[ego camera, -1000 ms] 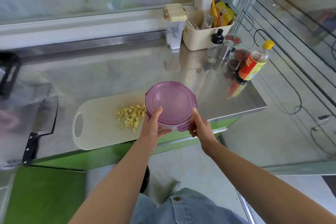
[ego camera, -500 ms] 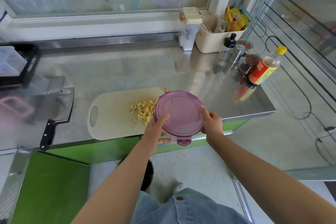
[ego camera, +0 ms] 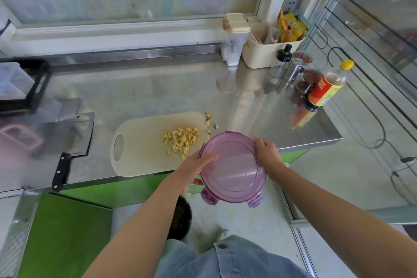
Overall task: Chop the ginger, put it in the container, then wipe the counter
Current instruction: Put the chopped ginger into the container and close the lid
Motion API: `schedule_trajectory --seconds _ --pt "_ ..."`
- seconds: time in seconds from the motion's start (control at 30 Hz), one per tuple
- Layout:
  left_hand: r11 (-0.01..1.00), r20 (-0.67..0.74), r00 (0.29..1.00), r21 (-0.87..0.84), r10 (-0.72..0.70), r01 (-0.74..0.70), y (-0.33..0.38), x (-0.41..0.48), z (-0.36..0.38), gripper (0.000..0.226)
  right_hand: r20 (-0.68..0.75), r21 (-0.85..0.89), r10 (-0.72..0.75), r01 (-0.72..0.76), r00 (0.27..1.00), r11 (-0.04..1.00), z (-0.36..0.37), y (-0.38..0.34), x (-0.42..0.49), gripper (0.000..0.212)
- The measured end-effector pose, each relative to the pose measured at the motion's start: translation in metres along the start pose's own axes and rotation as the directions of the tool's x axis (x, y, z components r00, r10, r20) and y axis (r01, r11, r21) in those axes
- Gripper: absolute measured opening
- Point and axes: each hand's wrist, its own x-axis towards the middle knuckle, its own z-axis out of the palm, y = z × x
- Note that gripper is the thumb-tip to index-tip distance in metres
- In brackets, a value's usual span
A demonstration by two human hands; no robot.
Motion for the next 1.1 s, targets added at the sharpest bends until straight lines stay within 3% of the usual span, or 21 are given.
schedule_trajectory --seconds 0.07,0.17,0.27,0.4,0.5,0.6,0.73,0.93,1.03,1.1 --pt "1.0 0.002 1.0 -0.011 0.013 -0.013 0.0 0.001 0.001 0.027 -0.042 0.027 0.029 -0.028 0.999 0.999 0.001 0.002 -0.002 0.027" --pt "0.999 0.101 0.994 -0.044 0.029 -0.024 -0.004 0.004 -0.001 0.069 -0.101 0.111 0.126 -0.115 0.987 0.987 0.0 0.008 -0.002 0.021" --pt "0.994 0.181 0.982 -0.109 0.044 -0.025 -0.007 0.006 -0.001 0.064 -0.167 0.159 0.191 -0.164 0.967 0.973 -0.004 0.014 -0.001 0.024" --pt "0.987 0.096 0.993 -0.149 0.074 -0.059 -0.005 0.008 0.005 0.047 -0.15 0.151 0.196 -0.173 0.969 0.973 -0.007 0.017 -0.001 0.029" --pt "0.994 0.113 0.993 -0.108 0.028 -0.015 -0.006 0.011 0.002 0.052 -0.084 0.027 0.107 -0.105 0.991 0.994 -0.013 0.011 0.004 0.034" --pt "0.996 0.148 0.989 0.086 -0.008 -0.004 -0.008 0.01 -0.001 0.07 0.026 -0.007 -0.027 0.027 0.999 1.0 -0.015 0.0 0.009 0.032" --pt "0.986 0.145 0.989 0.167 -0.013 -0.011 -0.006 0.008 0.009 0.077 0.106 -0.254 -0.118 0.142 0.987 0.957 -0.008 -0.004 0.007 0.037" --pt "0.998 0.076 0.995 -0.038 0.058 -0.055 0.0 0.007 0.007 0.053 -0.052 0.0 0.055 -0.055 0.997 0.998 -0.005 0.003 0.005 0.031" --pt "0.998 0.133 0.991 -0.063 0.034 -0.026 -0.006 0.008 0.007 0.084 -0.124 0.138 0.17 -0.153 0.978 0.979 -0.006 0.007 0.005 0.023" --pt "0.996 0.098 0.994 -0.086 0.042 -0.034 -0.009 0.008 0.011 0.091 -0.151 0.164 0.199 -0.174 0.968 0.971 -0.007 0.01 0.004 0.025"
